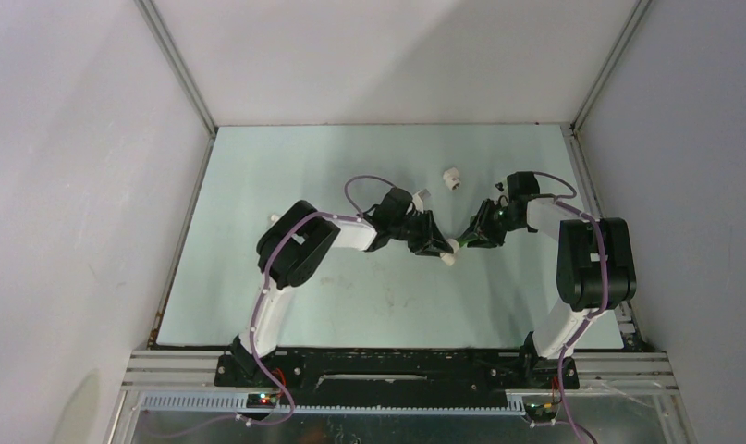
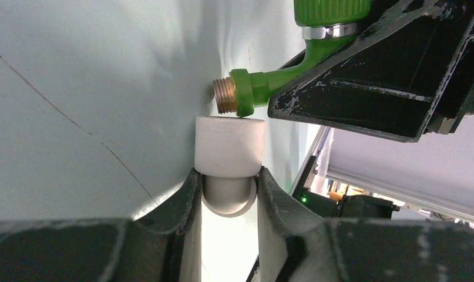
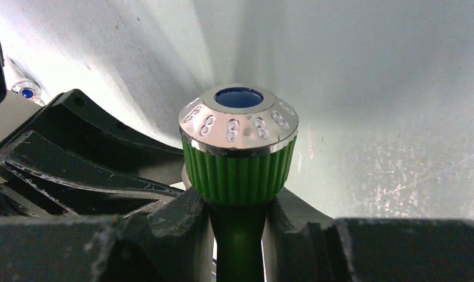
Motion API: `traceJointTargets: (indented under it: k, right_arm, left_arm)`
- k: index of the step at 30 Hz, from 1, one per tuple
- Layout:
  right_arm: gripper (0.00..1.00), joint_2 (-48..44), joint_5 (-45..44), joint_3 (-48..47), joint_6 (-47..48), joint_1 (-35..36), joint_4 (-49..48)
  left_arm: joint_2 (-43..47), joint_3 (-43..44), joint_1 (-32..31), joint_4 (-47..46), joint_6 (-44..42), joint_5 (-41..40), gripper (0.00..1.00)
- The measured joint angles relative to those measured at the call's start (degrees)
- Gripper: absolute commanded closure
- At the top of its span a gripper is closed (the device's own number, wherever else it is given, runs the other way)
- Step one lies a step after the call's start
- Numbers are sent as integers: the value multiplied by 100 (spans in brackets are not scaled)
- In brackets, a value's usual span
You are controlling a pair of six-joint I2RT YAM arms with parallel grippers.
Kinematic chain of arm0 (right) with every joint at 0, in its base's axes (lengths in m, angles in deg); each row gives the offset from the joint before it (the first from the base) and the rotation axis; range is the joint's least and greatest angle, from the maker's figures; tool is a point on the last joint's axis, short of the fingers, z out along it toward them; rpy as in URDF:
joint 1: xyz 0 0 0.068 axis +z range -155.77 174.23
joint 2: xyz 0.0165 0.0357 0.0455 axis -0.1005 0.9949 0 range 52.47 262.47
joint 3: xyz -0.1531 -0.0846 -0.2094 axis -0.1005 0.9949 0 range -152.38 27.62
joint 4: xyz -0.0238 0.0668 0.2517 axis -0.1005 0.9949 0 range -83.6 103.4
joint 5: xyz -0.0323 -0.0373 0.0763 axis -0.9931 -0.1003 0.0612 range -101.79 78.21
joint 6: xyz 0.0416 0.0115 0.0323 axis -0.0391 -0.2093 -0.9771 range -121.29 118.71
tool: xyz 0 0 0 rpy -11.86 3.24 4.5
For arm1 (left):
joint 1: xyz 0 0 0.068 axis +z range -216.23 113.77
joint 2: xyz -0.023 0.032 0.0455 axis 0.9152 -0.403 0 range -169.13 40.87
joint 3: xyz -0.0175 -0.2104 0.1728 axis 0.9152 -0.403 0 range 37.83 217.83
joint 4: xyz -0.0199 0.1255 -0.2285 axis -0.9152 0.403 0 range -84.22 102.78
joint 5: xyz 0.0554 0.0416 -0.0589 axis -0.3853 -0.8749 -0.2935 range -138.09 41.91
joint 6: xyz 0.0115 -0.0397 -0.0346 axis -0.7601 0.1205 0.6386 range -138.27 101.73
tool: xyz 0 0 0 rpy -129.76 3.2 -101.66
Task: Install the water faucets
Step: Adjust the adaptor at the center of the board.
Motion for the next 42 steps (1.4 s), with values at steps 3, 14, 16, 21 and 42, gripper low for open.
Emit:
traceJointTargets:
  k: [3,14,16,21,42]
  right_arm:
    - [100,-11,7,7,-11,0,-4]
    - [100,-658,184,39,129,-11,208]
    - [100,-896,216,39,238,0,286]
    - [100,-1316,227,-4,507,76,507]
    - [100,-1394,210,-4,713,153,789]
  left_arm:
    - [15,4,0,24,-35,-26,99]
    - [1408,-168,39,1871,-1834,-1034,100]
    - [1851,-295,52,2223,-2337,-1252,100]
    - [2879,-695,22,3121,-3665,-2194,100]
    - [2321,-750,-848,4415,-4907,-5189,28]
